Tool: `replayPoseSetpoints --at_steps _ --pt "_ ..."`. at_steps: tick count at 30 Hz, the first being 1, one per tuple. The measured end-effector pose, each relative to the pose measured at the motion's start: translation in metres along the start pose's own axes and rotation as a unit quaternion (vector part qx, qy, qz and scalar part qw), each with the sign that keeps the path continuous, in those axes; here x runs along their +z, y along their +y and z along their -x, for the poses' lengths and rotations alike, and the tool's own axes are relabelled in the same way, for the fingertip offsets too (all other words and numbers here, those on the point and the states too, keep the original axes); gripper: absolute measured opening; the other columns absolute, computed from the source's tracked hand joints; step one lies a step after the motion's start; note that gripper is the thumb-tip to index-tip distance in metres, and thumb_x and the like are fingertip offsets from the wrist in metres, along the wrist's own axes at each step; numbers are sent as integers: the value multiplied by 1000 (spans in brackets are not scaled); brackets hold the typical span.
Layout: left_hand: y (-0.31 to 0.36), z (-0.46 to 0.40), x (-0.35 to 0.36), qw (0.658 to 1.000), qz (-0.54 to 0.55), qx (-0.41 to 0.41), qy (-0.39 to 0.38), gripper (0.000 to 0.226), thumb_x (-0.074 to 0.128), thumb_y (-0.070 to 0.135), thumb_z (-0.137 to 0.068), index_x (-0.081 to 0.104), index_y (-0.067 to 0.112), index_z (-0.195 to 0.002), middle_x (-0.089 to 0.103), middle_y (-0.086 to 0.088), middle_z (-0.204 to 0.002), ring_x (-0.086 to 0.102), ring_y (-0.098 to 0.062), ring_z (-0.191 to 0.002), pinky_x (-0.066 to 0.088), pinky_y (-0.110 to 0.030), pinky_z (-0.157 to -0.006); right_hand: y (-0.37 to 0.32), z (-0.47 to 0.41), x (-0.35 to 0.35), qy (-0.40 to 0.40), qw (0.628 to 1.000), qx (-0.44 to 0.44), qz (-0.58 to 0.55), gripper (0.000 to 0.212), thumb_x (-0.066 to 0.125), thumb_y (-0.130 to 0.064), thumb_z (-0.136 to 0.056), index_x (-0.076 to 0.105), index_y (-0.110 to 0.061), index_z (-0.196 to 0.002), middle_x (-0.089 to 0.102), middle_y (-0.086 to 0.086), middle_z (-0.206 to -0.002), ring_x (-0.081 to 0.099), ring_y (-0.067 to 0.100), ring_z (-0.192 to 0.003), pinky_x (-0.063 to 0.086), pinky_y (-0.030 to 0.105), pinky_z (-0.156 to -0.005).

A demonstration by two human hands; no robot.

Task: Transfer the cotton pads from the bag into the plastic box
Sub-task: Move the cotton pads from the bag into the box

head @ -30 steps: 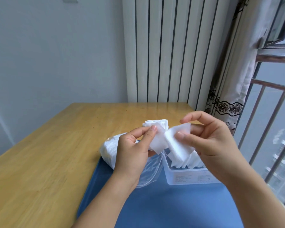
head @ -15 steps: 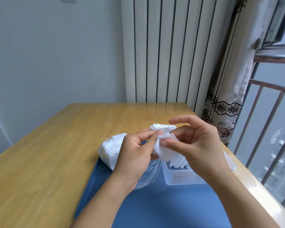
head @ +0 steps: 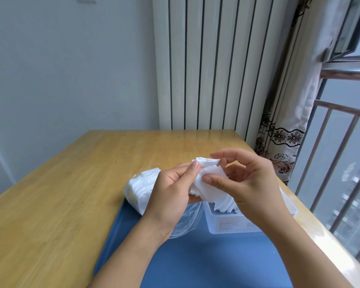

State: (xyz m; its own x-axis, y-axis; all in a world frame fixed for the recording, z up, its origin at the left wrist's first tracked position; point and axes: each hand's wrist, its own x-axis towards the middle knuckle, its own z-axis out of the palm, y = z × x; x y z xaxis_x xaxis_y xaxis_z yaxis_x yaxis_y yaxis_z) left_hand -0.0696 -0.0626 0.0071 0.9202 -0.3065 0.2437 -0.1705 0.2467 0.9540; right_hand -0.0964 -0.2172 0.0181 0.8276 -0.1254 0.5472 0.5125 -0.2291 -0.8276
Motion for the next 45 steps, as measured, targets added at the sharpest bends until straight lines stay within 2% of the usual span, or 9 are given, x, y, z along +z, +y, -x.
replayPoseSetpoints --at_steps 10,16,20,23,27,36,40,43,45 --pt "1 1 -2 1000 4 21 -3 48 47 39 -97 78 4 -102 76 -18 -104 73 -24 -94 61 -36 -77 -2 0 -3 1 1000 10 23 25 94 -11 -63 78 -22 -79 67 -4 -79 59 17 -70 54 37 -60" --pt "-1 1 1 1000 10 26 1 50 47 47 -90 79 9 -96 77 -12 -98 73 -20 -91 60 -34 -75 -2 -1 -7 -10 996 81 -47 23 90 -24 -61 74 -13 -74 57 13 -75 55 20 -72 48 23 -62" --pt "1 2 3 999 34 31 10 43 57 51 -92 80 15 -101 73 -16 -113 71 -24 -103 61 -36 -84 -9 1 -5 13 971 142 -190 21 85 -25 -63 71 -12 -70 65 14 -76 59 25 -75 47 35 -73" --pt "0 4 6 998 28 52 -3 32 67 43 -89 79 18 -102 68 -13 -124 70 -26 -106 59 -39 -90 -10 6 6 28 958 179 -221 23 85 -26 -64 73 -9 -75 70 17 -81 63 28 -76 49 38 -74" --pt "-6 4 10 996 -18 86 17 12 72 26 -91 80 20 -99 71 -5 -118 72 -25 -103 59 -40 -92 -10 9 16 81 966 167 -179 15 84 -15 -74 71 -5 -76 71 11 -73 63 16 -62 49 21 -57" --pt "-10 2 9 997 -24 72 27 16 64 17 -95 78 16 -103 73 -17 -111 75 -27 -99 63 -38 -81 -9 8 17 87 964 171 -186 15 82 -20 -75 70 -13 -70 70 6 -71 63 14 -61 48 20 -54" --pt "-11 2 10 995 -39 80 37 16 63 19 -97 78 14 -99 76 -15 -103 76 -27 -96 62 -31 -75 -2 9 21 100 973 160 -135 18 83 -25 -79 69 -18 -88 72 5 -89 64 14 -77 49 25 -67" --pt "-9 5 11 994 -39 97 27 17 63 23 -93 70 15 -107 77 -8 -102 76 -27 -94 63 -39 -75 -2 11 25 88 986 142 -29 63 77 -56 -74 50 -39 -128 57 -17 -125 57 1 -114 48 19 -80" --pt "-8 7 12 995 -34 97 4 35 63 28 -87 56 26 -122 75 -3 -110 75 -23 -96 62 -36 -74 -6 14 28 37 986 150 -67 74 69 -60 -76 36 -44 -141 50 -20 -132 59 0 -116 54 16 -70"
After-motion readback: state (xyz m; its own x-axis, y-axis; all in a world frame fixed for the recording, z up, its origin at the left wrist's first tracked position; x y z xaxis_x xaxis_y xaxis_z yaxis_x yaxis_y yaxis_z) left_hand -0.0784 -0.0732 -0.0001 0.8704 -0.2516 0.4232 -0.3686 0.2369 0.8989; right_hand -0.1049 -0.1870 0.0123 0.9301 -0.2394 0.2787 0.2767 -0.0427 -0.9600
